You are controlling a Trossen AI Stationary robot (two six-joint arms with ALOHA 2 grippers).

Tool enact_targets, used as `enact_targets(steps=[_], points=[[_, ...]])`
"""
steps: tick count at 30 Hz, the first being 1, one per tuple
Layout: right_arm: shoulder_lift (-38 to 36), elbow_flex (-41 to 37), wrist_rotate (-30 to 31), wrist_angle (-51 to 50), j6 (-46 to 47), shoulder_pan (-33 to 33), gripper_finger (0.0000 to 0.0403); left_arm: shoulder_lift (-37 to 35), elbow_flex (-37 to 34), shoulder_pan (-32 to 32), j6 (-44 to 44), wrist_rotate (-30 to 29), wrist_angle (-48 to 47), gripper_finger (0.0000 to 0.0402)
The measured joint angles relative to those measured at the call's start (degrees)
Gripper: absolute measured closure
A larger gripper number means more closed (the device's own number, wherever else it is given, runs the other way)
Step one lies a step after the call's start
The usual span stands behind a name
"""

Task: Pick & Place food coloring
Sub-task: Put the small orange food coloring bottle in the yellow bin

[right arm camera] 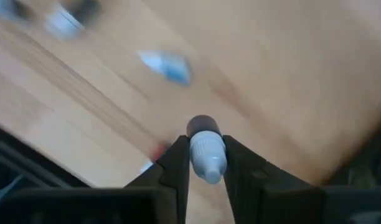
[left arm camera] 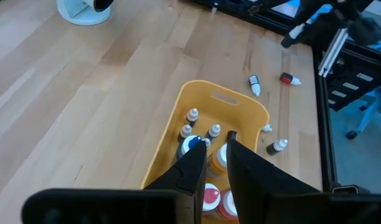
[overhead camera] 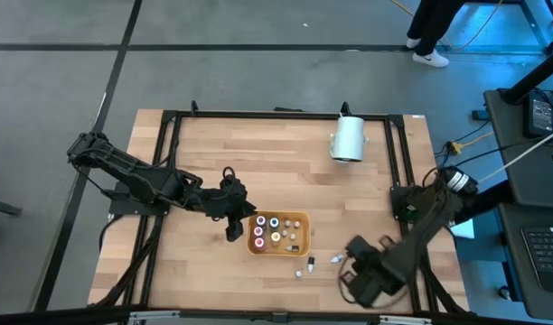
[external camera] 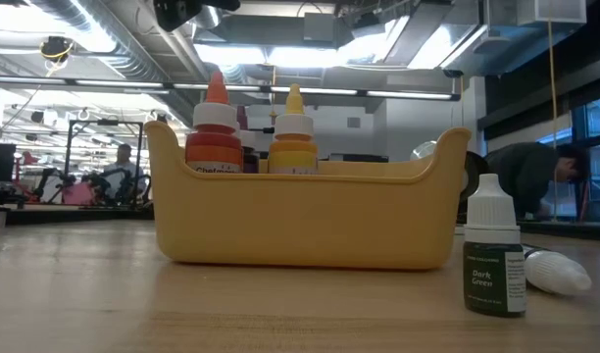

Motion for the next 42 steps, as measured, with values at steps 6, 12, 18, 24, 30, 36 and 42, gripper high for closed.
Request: enact_targets(steps=[6, 12, 18, 24, 30, 36, 42], points=[[-0.01, 3.98, 7.22, 5.5, -25.06, -10.12, 0.0323, 0.0, -0.01, -1.24, -1.92, 0.61, -0.02, 0.0343], [0.63, 4.18, 7.58, 17.85, -44.33, -18.88, 0.0322, 0.0, 0.0, -3.21, -8.52, 0.72, -1.67, 0.0343], [2.13, 4.23, 3.42, 22.64, -52.34, -24.27, 0.0321, 0.0, 0.0, -5.68, -13.34, 0.4, -4.99, 0.0343], [4.83, 4.23, -1.1, 23.55, -55.96, -26.02, 0.0322, 0.0, -0.01, -7.2, -13.89, -0.55, -5.62, 0.0343], [8.14, 4.21, -4.21, 24.11, -56.19, -26.02, 0.0322, 0.0, -0.02, -7.26, -13.89, -1.13, -6.23, 0.0343], [10.66, 4.16, -6.95, 25.02, -57.54, -26.36, 0.0322, 0.0, -0.01, -7.26, -13.89, -1.6, -6.48, 0.0343], [11.84, 4.14, -8.33, 25.12, -59.44, -27.15, 0.0321, 0.0, 0.0, -7.26, -13.87, -1.57, -6.73, 0.0343]])
